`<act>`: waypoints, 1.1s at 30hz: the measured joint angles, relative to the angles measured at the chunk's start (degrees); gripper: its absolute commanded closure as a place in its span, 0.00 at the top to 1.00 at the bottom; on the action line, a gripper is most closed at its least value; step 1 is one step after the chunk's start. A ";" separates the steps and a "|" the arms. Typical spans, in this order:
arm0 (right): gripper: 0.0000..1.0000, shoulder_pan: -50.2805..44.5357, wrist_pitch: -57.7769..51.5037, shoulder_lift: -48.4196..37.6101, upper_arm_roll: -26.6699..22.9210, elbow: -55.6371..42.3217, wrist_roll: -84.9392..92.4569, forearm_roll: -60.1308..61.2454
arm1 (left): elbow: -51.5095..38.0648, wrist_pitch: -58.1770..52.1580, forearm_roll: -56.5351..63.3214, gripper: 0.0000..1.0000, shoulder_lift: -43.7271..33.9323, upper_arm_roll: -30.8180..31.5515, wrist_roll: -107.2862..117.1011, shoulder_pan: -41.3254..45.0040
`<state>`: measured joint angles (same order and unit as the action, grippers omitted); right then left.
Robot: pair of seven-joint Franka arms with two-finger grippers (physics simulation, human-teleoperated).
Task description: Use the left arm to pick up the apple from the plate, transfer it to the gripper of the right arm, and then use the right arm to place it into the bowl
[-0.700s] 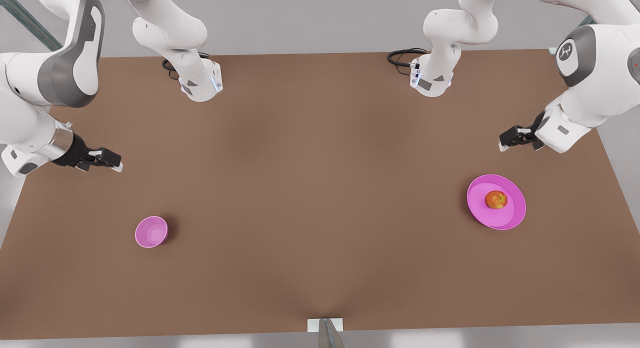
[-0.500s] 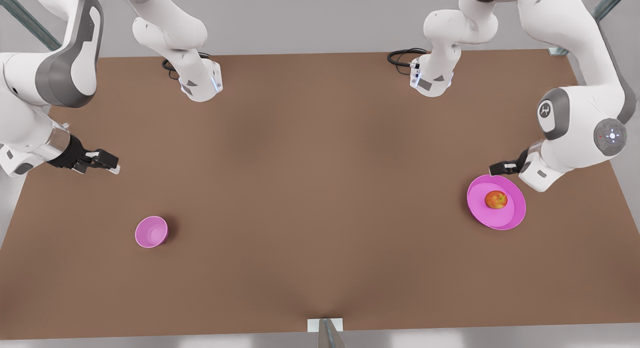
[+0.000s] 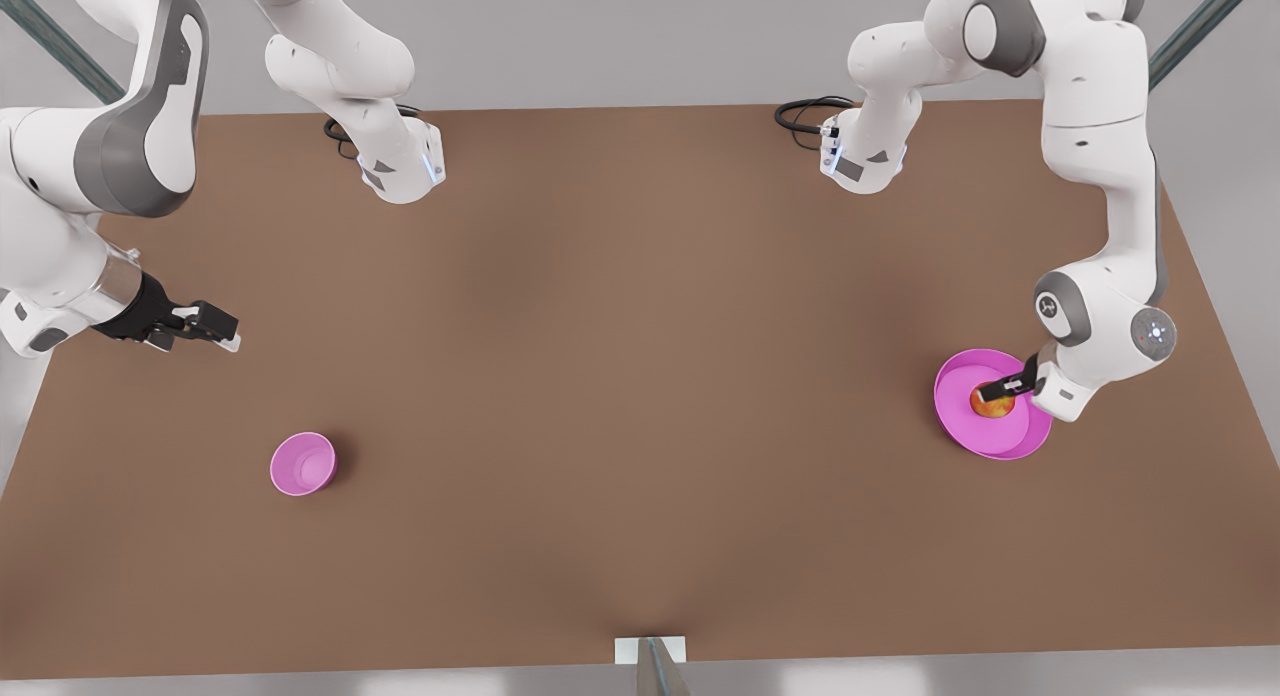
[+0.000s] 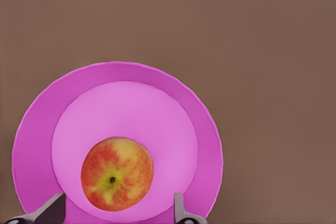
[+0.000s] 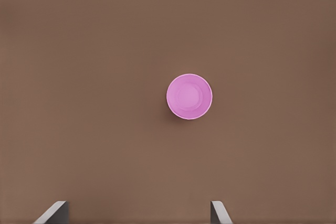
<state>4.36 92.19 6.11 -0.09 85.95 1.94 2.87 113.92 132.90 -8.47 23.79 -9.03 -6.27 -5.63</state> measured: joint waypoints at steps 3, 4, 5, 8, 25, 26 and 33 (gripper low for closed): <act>1.00 -0.06 0.05 0.06 0.00 -0.03 0.05 0.01 | 0.21 2.37 0.01 1.00 1.39 0.03 -1.90 -0.23; 1.00 -0.07 0.06 0.08 0.00 -0.04 0.06 0.01 | 0.20 2.96 0.01 1.00 1.96 0.04 -2.47 -0.25; 1.00 -0.07 0.06 0.09 0.00 -0.04 0.08 0.01 | 0.19 3.56 0.01 1.00 2.55 0.05 -3.00 -0.22; 1.00 -0.06 0.08 0.10 0.00 0.00 0.11 0.00 | 0.19 5.32 -0.05 1.00 4.64 0.13 -4.44 0.01; 1.00 -0.03 0.11 0.10 0.00 -0.04 0.27 -0.02 | 0.25 10.31 -0.07 0.78 8.41 0.24 -9.02 -0.08; 1.00 -0.12 0.11 0.10 0.00 -0.04 0.28 -0.07 | 0.22 10.35 -0.04 0.78 8.29 0.24 -9.14 -0.04; 1.00 -0.67 0.11 0.10 0.00 -0.06 0.20 -0.39 | -0.46 6.62 0.11 0.76 0.17 0.36 -9.56 2.29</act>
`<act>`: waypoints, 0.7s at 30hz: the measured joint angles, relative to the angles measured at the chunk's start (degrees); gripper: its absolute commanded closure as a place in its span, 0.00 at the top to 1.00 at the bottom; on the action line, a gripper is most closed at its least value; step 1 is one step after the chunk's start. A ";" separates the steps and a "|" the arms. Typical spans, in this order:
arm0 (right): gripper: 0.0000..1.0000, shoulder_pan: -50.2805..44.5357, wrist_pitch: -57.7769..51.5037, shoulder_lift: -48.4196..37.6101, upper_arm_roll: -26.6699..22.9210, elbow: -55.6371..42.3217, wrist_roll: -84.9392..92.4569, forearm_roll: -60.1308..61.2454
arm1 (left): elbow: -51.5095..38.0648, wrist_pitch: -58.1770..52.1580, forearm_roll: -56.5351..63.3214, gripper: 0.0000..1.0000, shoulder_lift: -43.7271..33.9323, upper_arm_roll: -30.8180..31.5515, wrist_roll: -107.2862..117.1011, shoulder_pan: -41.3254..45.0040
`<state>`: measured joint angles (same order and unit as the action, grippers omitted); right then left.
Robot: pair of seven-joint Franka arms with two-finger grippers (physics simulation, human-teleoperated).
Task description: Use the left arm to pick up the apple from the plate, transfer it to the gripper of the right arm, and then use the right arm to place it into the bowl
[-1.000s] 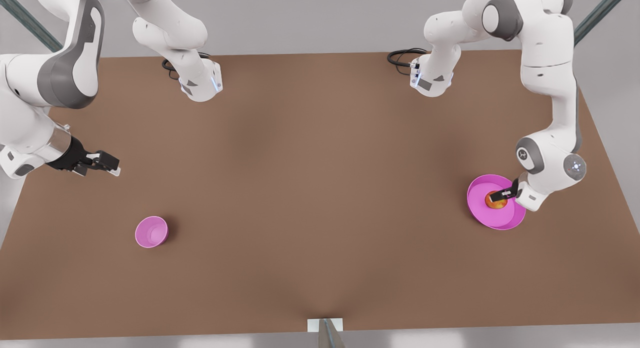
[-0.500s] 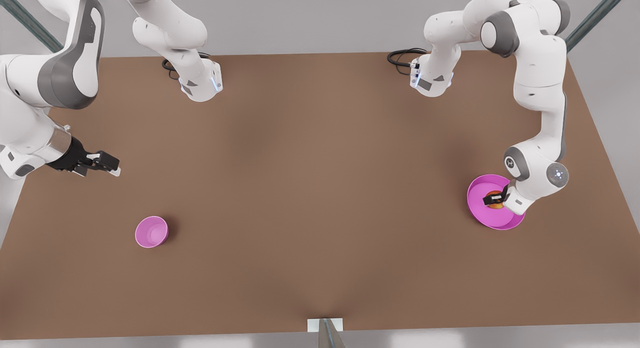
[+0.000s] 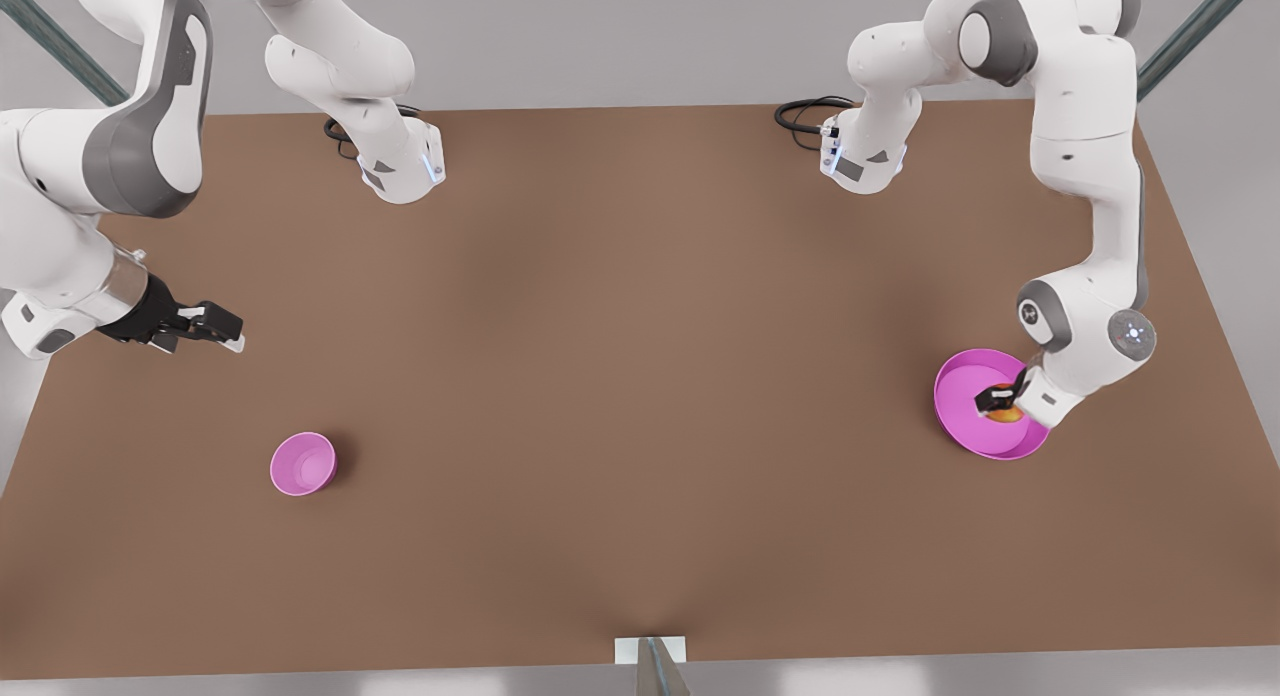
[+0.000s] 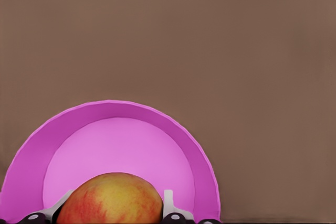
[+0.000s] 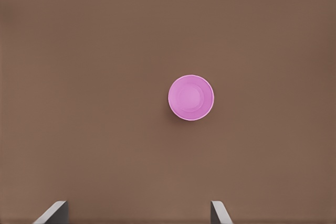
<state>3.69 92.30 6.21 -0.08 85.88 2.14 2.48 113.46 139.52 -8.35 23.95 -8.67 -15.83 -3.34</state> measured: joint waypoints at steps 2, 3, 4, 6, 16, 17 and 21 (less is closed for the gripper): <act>1.00 0.10 -0.02 -0.03 0.00 0.00 -0.04 0.00 | -1.01 -3.43 -0.11 0.76 -4.24 0.06 0.42 3.61; 1.00 0.16 -0.05 -0.06 0.00 0.01 -0.06 0.01 | -2.19 -5.72 -1.17 0.76 -5.89 0.10 0.84 6.51; 1.00 0.20 -0.07 -0.07 0.00 0.01 -0.07 0.02 | -4.08 -8.22 -2.93 0.76 -6.73 0.11 1.35 9.48; 1.00 0.27 -0.10 -0.08 0.00 0.01 -0.06 0.06 | -6.91 -13.00 -8.37 0.76 -7.41 0.40 2.31 13.53; 1.00 1.53 -0.16 2.41 -0.29 1.57 -0.42 14.23 | -8.37 -20.52 -57.50 0.77 -4.08 8.96 0.96 26.16; 1.00 2.43 -0.09 2.81 -0.30 2.48 -0.50 17.87 | -8.49 -20.02 -62.63 0.77 -3.27 9.07 -0.53 27.91; 1.00 5.28 0.74 3.58 -0.13 8.29 -0.56 33.88 | -19.94 -17.42 -77.24 0.77 7.19 9.67 -7.74 32.74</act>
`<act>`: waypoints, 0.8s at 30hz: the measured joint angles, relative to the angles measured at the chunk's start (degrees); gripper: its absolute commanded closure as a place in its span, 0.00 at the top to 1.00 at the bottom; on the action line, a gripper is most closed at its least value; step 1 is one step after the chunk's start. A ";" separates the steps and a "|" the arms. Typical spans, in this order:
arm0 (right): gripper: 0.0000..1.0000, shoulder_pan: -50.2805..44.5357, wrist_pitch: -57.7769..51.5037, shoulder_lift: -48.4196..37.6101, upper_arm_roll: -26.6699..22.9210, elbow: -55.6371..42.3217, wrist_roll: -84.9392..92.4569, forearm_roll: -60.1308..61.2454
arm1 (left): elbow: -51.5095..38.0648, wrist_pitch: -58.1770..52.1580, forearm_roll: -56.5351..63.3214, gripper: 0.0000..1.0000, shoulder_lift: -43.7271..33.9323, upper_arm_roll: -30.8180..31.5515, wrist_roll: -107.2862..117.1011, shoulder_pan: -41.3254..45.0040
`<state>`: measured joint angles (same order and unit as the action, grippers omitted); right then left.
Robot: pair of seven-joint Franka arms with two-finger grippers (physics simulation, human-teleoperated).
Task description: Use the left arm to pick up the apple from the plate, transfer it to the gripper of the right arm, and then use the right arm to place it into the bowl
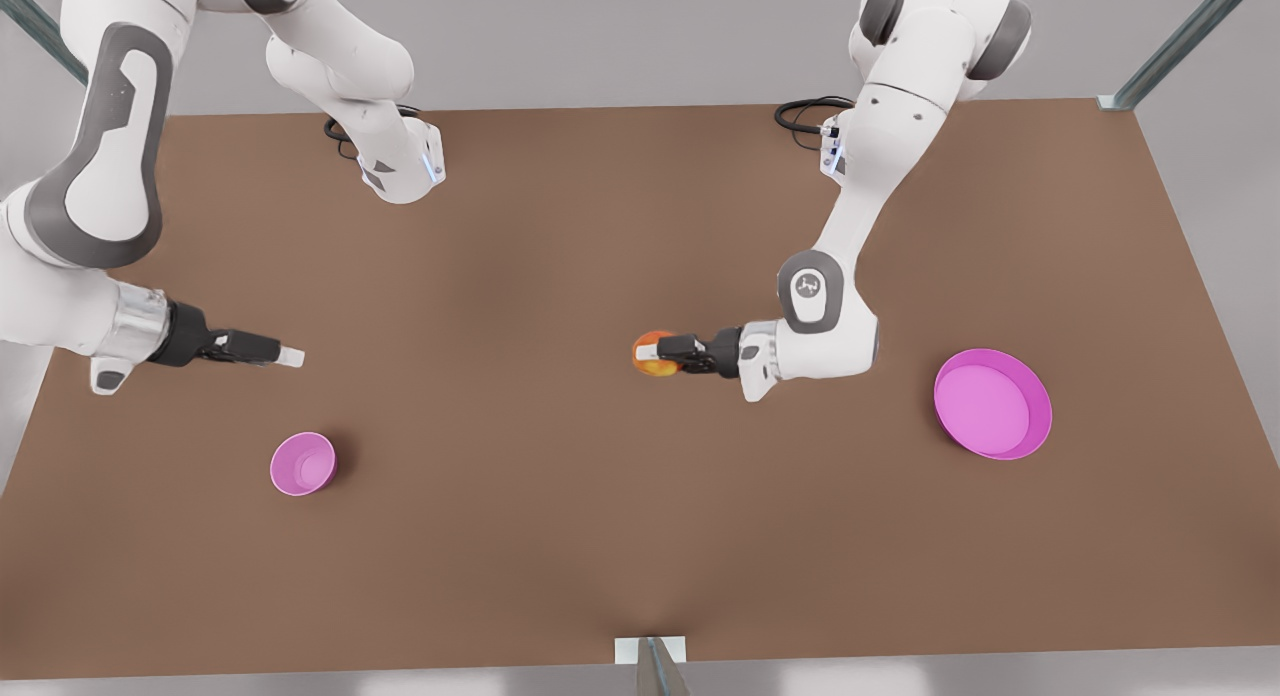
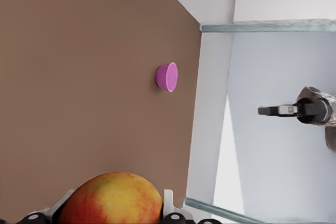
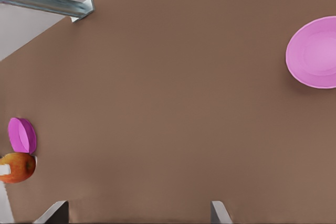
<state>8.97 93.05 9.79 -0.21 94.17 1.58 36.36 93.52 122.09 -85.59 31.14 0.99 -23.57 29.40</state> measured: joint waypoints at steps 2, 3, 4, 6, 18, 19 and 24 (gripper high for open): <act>1.00 0.09 0.60 -0.11 0.07 2.72 0.01 6.86 | -9.73 1.07 -4.20 0.77 6.74 0.86 -3.66 0.70; 1.00 -0.01 0.92 -0.44 0.09 4.25 0.05 9.94 | -13.99 1.62 -5.59 0.77 9.70 1.58 -5.45 0.79; 1.00 0.01 1.57 -0.61 0.34 5.93 0.25 12.90 | -17.88 2.53 -6.66 0.77 12.51 3.06 -7.30 0.76; 1.00 0.12 3.89 -0.67 2.19 10.41 1.29 19.63 | -25.80 5.19 -8.07 0.77 18.19 6.46 -11.01 0.87; 1.00 -0.39 12.68 15.65 7.23 7.86 16.17 50.90 | -36.06 14.76 -11.03 0.78 28.50 15.49 -35.91 -0.43; 1.00 -0.41 12.64 17.36 7.33 5.63 17.48 51.79 | -36.37 15.23 -11.10 0.78 28.78 15.75 -37.88 -0.46; 1.00 -0.48 10.81 22.73 9.85 -1.21 23.19 52.98 | -36.70 16.65 -11.30 0.78 29.06 16.10 -46.23 -0.89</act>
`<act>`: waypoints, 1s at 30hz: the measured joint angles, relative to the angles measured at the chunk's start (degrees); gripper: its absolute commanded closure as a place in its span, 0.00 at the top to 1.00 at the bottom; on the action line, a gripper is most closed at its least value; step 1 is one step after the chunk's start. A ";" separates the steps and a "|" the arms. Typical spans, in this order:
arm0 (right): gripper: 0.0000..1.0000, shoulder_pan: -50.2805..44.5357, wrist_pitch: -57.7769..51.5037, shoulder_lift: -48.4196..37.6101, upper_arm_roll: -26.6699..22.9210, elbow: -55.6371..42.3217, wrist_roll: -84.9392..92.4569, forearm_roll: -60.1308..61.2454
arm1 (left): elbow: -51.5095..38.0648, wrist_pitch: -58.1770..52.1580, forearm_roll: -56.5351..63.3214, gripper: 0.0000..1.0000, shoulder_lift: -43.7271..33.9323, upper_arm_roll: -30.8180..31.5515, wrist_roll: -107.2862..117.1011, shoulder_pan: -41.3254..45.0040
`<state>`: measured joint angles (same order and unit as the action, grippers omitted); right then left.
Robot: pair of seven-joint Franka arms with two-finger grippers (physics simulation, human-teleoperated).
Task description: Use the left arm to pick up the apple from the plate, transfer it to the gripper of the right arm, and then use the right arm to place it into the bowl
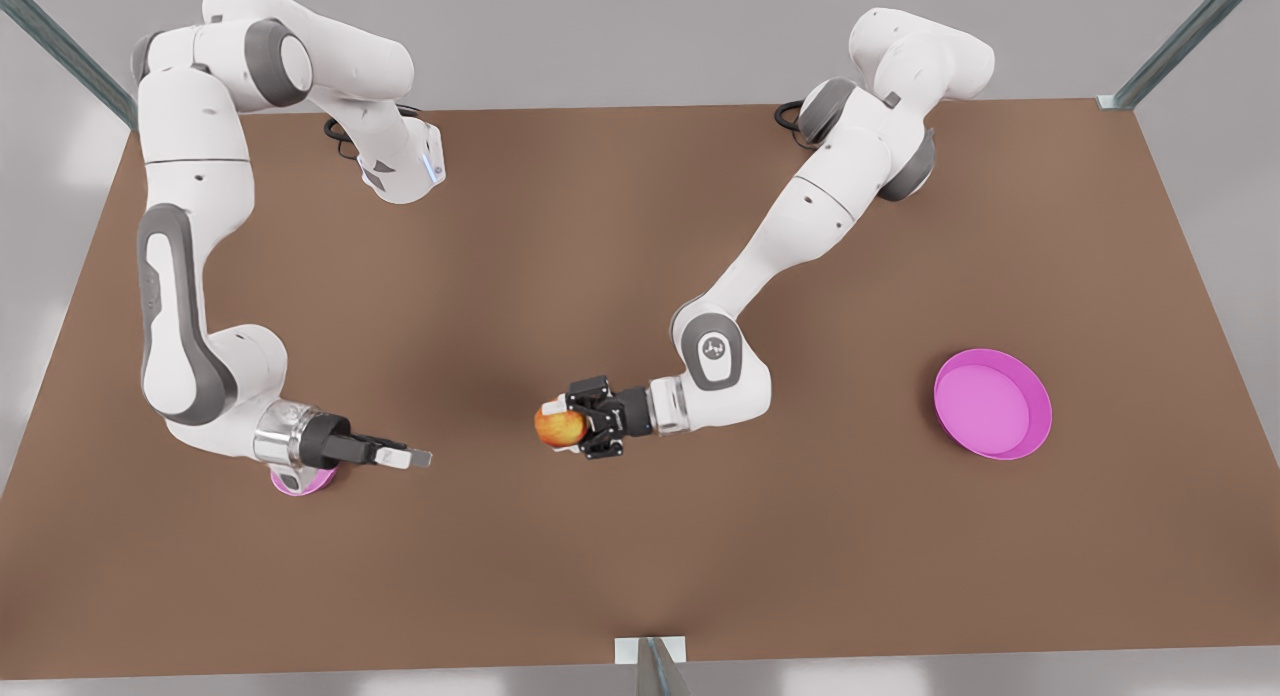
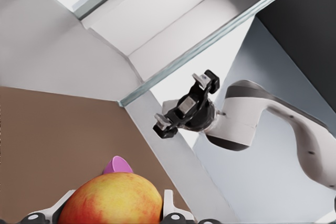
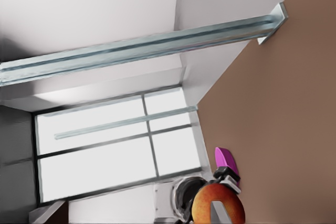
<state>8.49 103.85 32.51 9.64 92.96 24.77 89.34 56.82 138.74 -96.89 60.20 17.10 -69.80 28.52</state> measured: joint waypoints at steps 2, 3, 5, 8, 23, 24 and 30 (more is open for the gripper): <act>1.00 0.41 -1.82 0.56 0.18 -0.23 1.93 -1.25 | -0.01 0.31 -0.03 0.78 -0.05 0.63 -2.72 -0.30; 1.00 0.46 -2.56 0.88 0.22 -0.27 2.80 -1.68 | -0.01 0.42 -0.05 0.78 -0.06 1.01 -3.98 -0.48; 1.00 0.34 -3.72 1.45 0.29 -0.31 4.38 -3.23 | -0.01 0.61 -0.07 0.78 -0.08 1.40 -6.29 -0.64; 1.00 -1.24 -4.92 1.70 0.67 -0.21 6.44 -7.65 | -0.18 0.80 -0.09 0.78 -0.21 1.71 -9.17 -0.80; 1.00 -6.01 -5.76 8.39 0.94 -3.94 10.73 -11.21 | -0.45 1.63 0.01 0.79 -0.52 1.59 -16.66 -0.57; 1.00 -6.20 -5.68 8.88 0.92 -4.51 10.94 -11.05 | -0.45 1.69 0.02 0.78 -0.48 1.60 -16.94 -0.53; 1.00 -6.56 -5.44 11.79 1.56 -6.05 12.77 -8.93 | -0.45 1.90 0.02 0.78 -0.43 1.61 -18.41 -0.57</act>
<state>1.93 98.42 44.30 11.21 86.91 37.54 80.41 56.36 140.64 -96.86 59.78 18.70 -88.21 27.95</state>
